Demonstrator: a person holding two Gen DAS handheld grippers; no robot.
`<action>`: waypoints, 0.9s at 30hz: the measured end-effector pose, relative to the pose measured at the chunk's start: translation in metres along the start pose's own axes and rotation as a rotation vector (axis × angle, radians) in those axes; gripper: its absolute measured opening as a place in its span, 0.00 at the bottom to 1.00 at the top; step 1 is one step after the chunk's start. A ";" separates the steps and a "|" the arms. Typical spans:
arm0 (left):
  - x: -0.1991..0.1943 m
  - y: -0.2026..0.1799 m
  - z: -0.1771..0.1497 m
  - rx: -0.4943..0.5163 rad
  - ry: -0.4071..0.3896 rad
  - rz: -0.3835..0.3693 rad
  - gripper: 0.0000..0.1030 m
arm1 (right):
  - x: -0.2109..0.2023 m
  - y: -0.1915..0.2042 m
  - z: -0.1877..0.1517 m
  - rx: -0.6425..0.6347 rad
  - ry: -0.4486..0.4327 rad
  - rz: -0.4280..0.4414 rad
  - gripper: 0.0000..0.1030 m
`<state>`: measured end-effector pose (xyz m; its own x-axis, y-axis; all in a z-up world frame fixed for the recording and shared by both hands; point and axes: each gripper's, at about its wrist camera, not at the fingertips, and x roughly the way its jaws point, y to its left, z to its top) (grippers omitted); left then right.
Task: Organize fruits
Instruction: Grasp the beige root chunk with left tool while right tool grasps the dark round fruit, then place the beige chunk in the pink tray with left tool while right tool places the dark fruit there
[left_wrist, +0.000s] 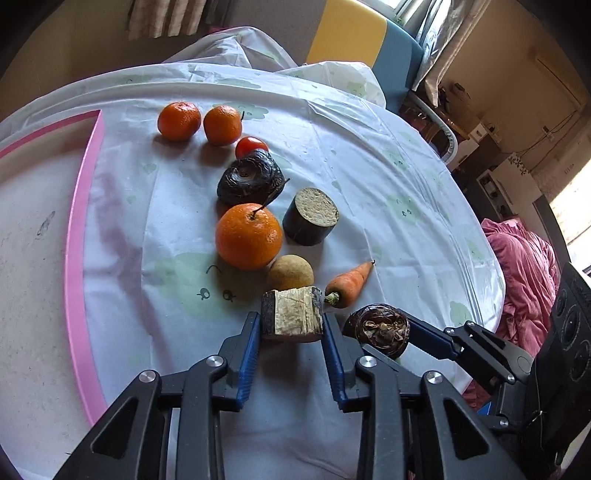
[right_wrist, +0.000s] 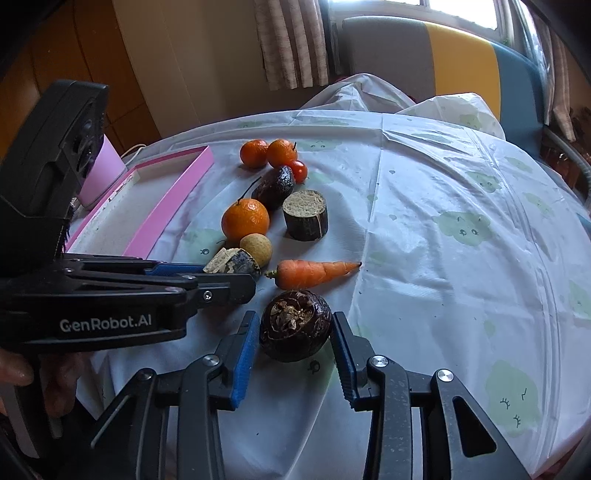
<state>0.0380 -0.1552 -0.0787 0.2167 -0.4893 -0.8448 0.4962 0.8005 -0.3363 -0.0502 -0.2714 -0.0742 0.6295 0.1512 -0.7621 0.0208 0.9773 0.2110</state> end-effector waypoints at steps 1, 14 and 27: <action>-0.003 0.001 -0.001 0.004 -0.007 -0.001 0.32 | 0.000 0.001 0.001 -0.006 0.000 -0.002 0.38; -0.091 0.053 -0.005 -0.091 -0.230 0.117 0.32 | -0.011 0.007 0.008 -0.001 0.002 -0.008 0.38; -0.132 0.154 -0.043 -0.341 -0.297 0.412 0.38 | -0.010 0.103 0.054 -0.174 -0.004 0.225 0.38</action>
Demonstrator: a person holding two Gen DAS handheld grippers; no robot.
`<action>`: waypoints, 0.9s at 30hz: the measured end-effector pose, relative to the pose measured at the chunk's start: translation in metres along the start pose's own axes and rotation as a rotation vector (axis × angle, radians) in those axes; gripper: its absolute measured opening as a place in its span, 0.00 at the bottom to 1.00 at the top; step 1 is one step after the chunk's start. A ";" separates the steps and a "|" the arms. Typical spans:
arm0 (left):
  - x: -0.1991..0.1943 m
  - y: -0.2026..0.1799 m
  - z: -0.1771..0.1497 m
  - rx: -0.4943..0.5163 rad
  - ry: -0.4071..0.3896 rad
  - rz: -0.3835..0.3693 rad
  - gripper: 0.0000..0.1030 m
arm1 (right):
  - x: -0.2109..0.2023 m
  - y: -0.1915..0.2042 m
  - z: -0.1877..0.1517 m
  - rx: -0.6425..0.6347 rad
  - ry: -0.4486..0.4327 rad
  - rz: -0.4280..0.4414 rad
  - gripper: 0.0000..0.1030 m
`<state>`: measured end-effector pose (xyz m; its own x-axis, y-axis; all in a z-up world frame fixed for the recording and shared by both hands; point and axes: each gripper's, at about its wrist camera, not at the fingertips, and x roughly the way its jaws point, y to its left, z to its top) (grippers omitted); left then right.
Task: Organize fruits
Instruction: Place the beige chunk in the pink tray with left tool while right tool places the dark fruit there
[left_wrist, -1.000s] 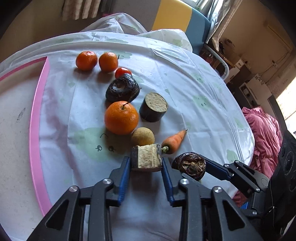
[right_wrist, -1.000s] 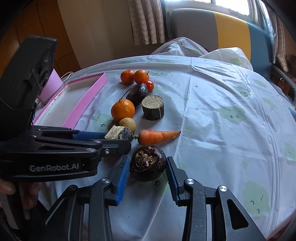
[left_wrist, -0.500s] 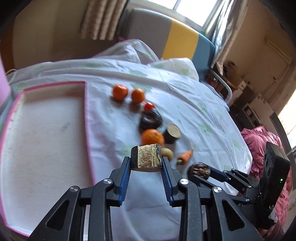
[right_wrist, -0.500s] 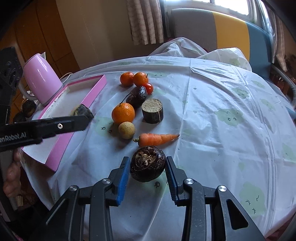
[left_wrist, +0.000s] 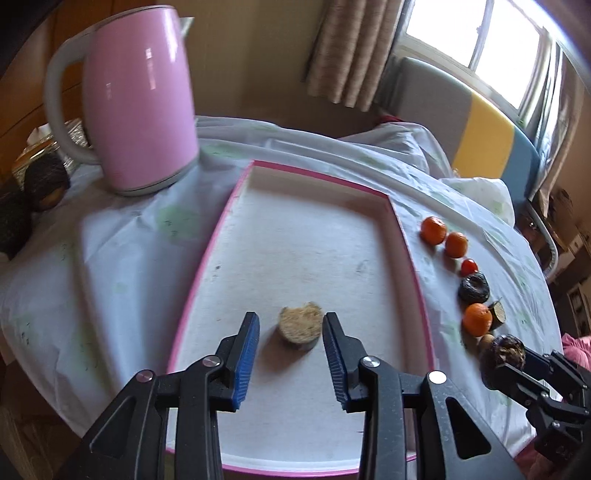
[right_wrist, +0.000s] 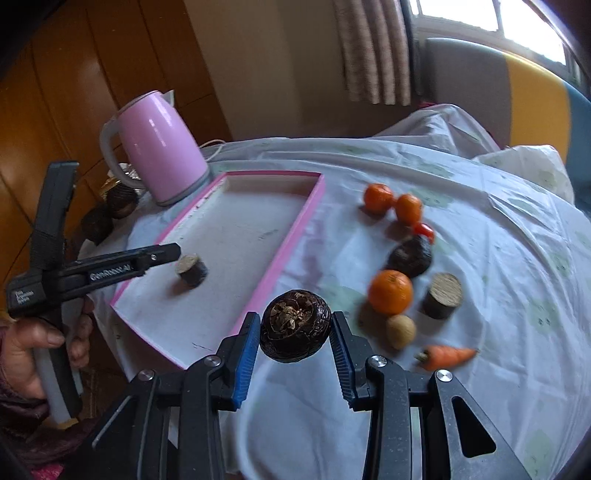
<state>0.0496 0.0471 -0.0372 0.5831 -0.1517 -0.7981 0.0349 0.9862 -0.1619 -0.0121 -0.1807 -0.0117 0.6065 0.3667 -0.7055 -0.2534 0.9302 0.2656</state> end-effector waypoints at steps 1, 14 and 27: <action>-0.001 0.005 -0.001 -0.014 -0.001 0.004 0.43 | 0.006 0.009 0.006 -0.018 0.006 0.023 0.38; -0.027 0.027 -0.007 -0.051 -0.072 0.047 0.50 | 0.084 0.084 0.035 -0.167 0.101 0.040 0.39; -0.025 0.006 -0.014 0.012 -0.067 0.046 0.50 | 0.033 0.051 0.020 -0.108 -0.090 -0.096 0.75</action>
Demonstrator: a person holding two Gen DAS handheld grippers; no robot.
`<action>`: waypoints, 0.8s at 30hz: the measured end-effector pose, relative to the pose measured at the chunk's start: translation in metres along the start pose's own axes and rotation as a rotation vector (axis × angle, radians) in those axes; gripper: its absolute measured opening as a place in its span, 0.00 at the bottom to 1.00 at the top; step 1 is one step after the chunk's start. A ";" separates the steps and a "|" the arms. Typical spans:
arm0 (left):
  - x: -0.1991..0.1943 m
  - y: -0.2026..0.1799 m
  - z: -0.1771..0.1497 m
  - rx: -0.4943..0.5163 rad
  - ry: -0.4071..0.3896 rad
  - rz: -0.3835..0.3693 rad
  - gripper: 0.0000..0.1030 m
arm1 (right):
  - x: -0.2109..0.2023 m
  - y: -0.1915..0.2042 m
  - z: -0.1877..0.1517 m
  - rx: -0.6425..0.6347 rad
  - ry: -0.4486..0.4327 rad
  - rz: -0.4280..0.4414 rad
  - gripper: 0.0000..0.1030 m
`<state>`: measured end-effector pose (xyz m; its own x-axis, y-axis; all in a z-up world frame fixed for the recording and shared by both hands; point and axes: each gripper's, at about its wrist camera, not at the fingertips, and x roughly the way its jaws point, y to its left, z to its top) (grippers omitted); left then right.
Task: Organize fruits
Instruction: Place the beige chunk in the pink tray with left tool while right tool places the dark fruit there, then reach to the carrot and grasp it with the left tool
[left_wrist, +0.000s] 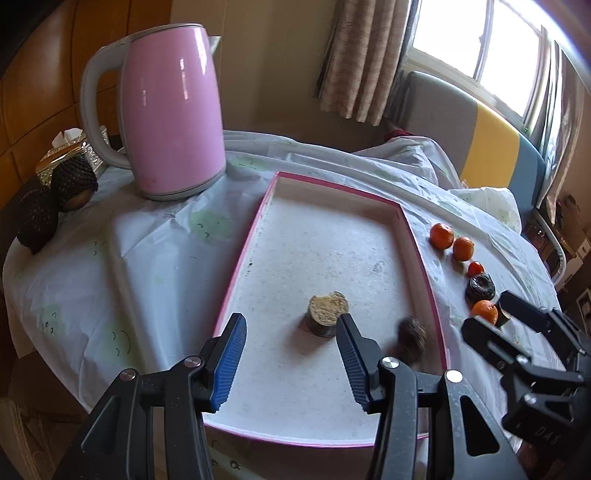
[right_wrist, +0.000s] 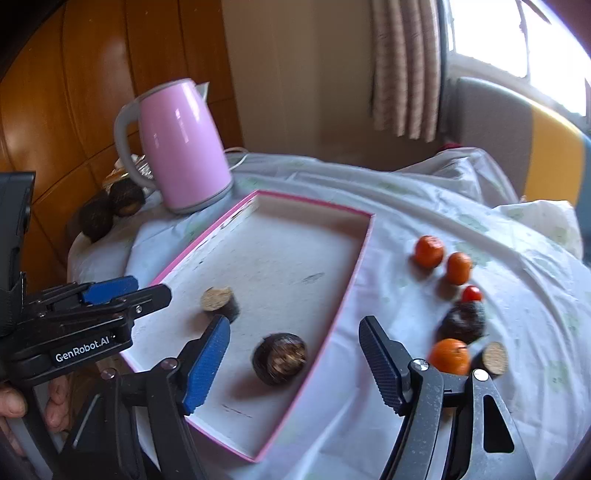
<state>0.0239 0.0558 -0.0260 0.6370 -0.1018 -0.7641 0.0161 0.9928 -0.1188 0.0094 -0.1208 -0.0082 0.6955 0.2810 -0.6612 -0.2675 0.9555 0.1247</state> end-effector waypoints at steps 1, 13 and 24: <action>-0.001 -0.002 0.000 0.010 -0.002 0.000 0.49 | -0.005 -0.005 -0.002 0.009 -0.017 -0.022 0.80; -0.009 -0.038 -0.004 0.126 -0.009 -0.105 0.61 | -0.041 -0.076 -0.028 0.162 -0.045 -0.234 0.99; -0.004 -0.088 -0.008 0.229 0.067 -0.265 0.75 | -0.059 -0.154 -0.079 0.425 0.063 -0.384 0.81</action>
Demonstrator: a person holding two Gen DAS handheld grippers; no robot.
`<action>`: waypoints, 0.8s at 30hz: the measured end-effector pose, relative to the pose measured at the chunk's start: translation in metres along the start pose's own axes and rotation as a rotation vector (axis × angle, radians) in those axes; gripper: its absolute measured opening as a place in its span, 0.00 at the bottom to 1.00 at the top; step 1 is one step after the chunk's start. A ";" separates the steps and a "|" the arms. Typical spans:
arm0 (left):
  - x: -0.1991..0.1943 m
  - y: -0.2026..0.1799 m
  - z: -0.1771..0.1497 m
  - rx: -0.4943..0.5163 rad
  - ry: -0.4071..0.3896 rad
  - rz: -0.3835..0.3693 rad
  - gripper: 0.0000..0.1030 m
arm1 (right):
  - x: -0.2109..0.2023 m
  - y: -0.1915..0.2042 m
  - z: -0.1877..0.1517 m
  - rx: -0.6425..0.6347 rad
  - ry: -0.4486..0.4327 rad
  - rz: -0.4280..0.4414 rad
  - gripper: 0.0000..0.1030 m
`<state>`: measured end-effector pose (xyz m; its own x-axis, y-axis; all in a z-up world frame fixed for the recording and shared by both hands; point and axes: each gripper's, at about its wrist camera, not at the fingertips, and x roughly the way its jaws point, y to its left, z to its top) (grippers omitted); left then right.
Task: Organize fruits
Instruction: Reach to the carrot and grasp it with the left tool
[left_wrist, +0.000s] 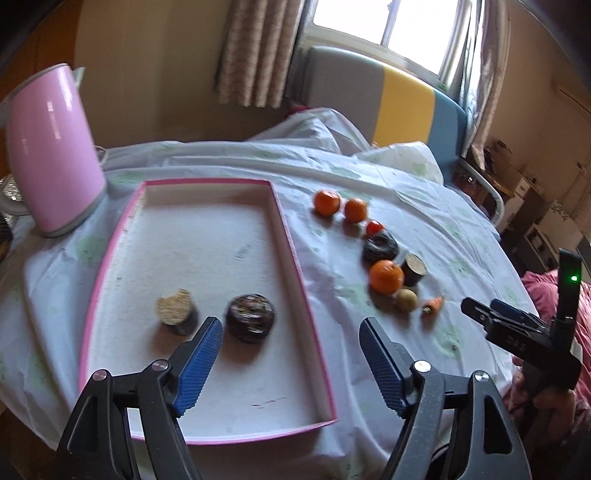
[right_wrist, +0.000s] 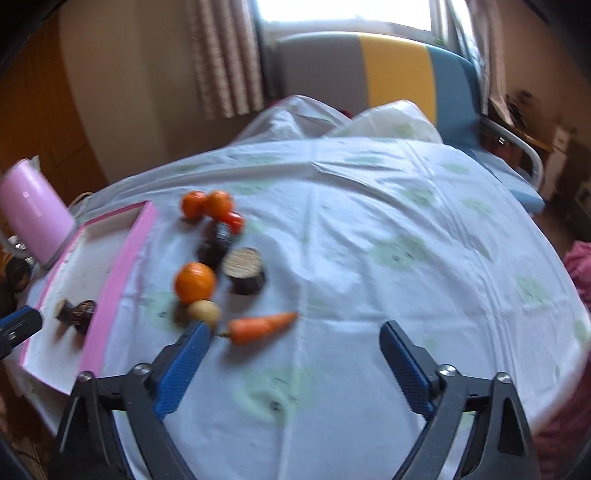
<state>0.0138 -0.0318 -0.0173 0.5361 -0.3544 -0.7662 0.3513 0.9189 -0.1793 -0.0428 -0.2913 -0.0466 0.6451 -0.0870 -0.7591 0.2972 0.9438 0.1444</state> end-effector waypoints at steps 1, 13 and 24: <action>0.004 -0.005 0.000 0.013 0.014 -0.009 0.75 | 0.001 -0.005 -0.002 0.010 0.010 -0.017 0.76; 0.043 -0.079 0.001 0.219 0.152 -0.154 0.54 | 0.003 -0.041 -0.008 0.081 0.026 -0.023 0.62; 0.077 -0.147 0.013 0.463 0.154 -0.267 0.47 | 0.006 -0.064 -0.011 0.133 0.047 -0.009 0.62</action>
<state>0.0128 -0.1966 -0.0416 0.2760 -0.5028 -0.8191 0.7788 0.6164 -0.1159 -0.0660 -0.3488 -0.0676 0.6092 -0.0778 -0.7892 0.3955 0.8924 0.2173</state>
